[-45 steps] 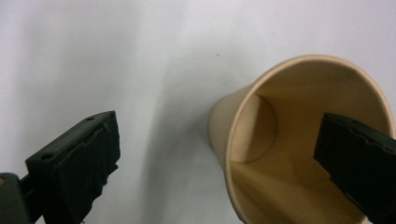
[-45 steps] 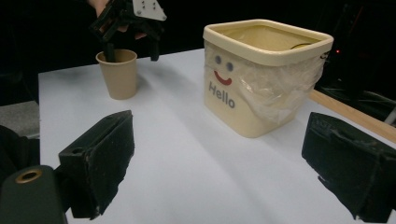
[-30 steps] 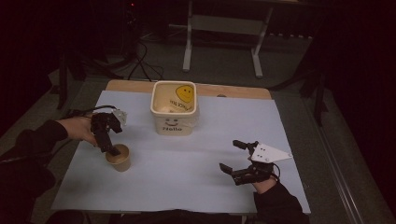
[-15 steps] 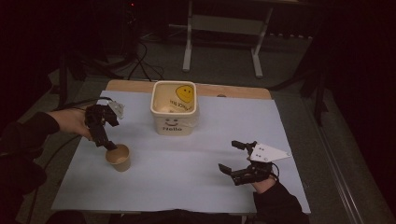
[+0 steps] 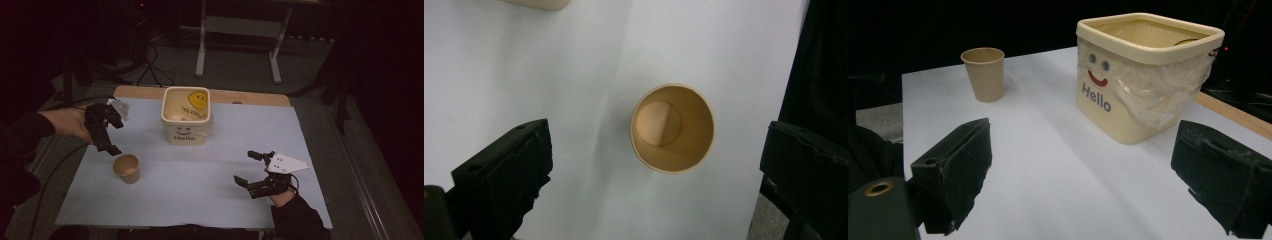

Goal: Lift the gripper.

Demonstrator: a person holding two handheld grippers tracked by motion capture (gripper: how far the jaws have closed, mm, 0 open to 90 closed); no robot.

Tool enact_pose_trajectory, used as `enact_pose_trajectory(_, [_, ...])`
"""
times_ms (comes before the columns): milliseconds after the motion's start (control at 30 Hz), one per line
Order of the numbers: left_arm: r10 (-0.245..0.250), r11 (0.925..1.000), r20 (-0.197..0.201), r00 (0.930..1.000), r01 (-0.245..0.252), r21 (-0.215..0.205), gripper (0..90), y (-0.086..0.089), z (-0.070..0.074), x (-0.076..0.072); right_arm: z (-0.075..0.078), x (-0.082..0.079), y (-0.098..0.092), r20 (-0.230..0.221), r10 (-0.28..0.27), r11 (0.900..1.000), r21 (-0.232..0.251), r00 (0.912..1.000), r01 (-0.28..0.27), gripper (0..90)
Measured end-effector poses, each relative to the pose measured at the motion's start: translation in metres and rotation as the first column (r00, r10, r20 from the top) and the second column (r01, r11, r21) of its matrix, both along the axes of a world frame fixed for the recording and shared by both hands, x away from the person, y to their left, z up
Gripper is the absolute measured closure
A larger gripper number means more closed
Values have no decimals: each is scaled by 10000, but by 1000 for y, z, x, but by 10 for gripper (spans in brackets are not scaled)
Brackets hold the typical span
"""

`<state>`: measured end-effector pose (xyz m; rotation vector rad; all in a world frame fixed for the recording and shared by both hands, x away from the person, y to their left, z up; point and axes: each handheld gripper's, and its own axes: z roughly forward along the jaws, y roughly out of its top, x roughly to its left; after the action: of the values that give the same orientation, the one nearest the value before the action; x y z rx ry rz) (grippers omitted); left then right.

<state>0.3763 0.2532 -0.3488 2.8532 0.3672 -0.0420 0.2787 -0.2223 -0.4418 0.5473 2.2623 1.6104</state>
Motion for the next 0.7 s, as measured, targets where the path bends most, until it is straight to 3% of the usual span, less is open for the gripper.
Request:
enact_pose_trajectory(367, [31, 9998, 237, 9997, -35, 174, 13, -1, 21, -4, 0, 0, 1, -50, 62, 10000, -24, 10000, -62, 92])
enact_pose_trajectory(700, [-29, 9996, 281, 9996, 21, 299, 13, -4, 25, -6, 0, 0, 1, -65, 110, 9999, -5, 9999, -110, 92])
